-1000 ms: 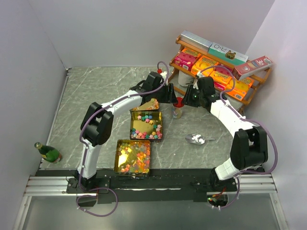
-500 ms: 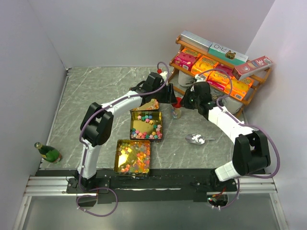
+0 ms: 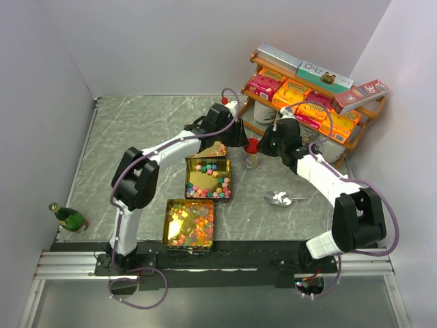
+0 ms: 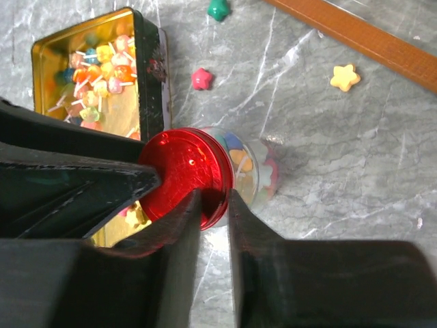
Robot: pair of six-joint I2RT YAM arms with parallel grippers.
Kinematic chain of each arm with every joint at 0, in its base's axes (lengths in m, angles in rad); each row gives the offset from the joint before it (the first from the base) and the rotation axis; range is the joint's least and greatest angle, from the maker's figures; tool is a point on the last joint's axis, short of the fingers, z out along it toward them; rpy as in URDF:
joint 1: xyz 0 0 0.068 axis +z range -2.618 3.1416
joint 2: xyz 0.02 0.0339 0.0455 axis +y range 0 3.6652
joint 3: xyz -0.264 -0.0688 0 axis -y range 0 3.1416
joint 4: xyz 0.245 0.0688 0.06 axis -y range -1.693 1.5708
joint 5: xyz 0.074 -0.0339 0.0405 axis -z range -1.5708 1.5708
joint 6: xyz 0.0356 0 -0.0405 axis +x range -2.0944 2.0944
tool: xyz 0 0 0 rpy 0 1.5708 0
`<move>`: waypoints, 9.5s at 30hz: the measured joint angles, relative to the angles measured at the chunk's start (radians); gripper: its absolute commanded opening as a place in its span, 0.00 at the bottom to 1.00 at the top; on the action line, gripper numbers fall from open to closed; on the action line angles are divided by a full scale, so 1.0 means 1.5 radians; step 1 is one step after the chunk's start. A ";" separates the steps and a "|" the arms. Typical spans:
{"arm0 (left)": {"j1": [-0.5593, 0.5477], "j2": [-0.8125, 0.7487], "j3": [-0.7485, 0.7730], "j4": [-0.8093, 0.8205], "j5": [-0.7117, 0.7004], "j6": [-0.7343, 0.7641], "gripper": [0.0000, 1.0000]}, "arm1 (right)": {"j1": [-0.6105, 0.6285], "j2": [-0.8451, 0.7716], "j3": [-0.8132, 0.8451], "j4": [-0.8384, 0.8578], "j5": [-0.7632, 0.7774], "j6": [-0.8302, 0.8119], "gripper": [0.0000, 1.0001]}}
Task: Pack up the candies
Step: Move the packing bottle to the center of the board, then screw the bottle lid onto the packing bottle.
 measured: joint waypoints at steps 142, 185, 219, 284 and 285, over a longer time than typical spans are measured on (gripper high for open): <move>-0.083 -0.037 -0.125 -0.072 0.003 0.025 0.31 | -0.020 0.042 -0.016 -0.242 -0.196 0.011 0.39; -0.604 -0.230 -0.485 0.085 -0.809 -0.199 0.96 | 0.013 -0.359 0.046 -0.504 -0.103 -0.043 0.65; -0.511 -0.074 -0.627 0.782 -0.807 0.098 0.62 | -0.033 -0.290 0.014 -0.474 -0.240 -0.063 0.54; -0.517 -0.056 -0.652 0.866 -0.711 0.169 0.58 | 0.002 -0.189 -0.012 -0.432 -0.278 -0.014 0.38; -0.517 -0.056 -0.652 0.866 -0.710 0.169 0.58 | 0.002 -0.184 -0.012 -0.432 -0.278 -0.019 0.38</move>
